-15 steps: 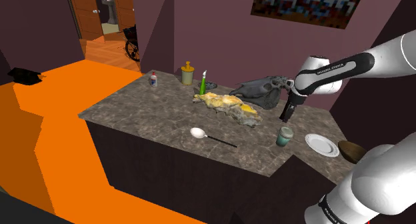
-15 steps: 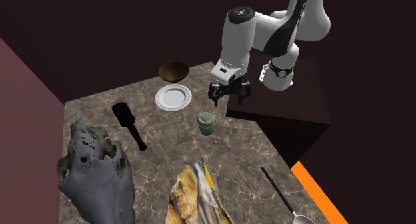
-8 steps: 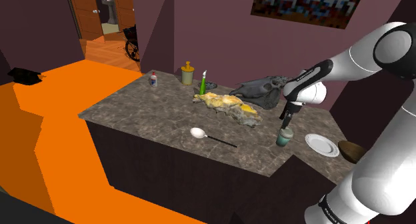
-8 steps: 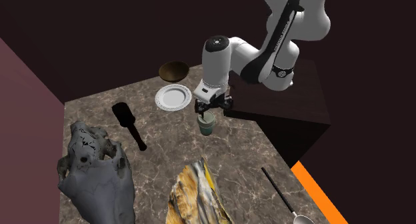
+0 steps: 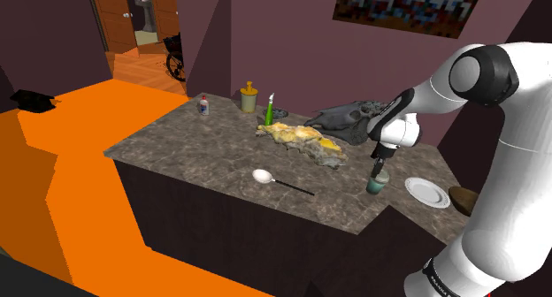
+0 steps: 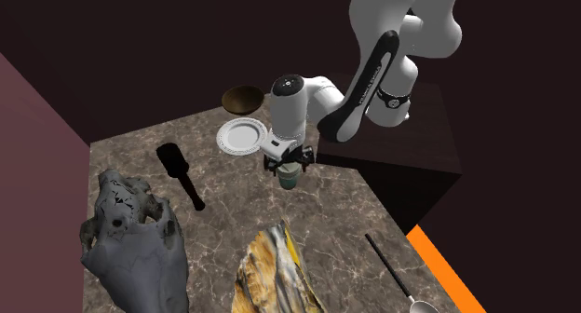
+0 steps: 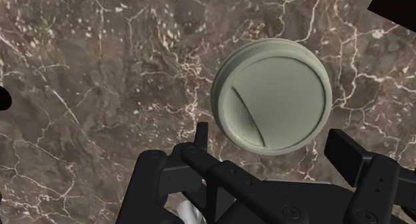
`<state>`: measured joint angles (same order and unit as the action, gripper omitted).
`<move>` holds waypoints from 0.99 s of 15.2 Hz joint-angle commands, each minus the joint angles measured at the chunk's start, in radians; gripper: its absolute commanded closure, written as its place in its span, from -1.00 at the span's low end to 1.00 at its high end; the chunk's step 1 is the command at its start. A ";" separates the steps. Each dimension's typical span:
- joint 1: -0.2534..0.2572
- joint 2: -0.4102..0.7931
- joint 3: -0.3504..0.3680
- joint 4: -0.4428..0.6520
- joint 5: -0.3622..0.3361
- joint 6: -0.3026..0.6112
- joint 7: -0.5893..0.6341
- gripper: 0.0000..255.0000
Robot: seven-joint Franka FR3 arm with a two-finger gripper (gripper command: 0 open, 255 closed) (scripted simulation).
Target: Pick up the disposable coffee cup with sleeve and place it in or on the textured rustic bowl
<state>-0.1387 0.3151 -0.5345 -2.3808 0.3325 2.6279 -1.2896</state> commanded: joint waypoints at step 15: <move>-0.027 0.051 0.039 0.010 0.054 0.036 -0.036 1.00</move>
<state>-0.1653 0.3658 -0.4956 -2.3707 0.3860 2.6641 -1.3257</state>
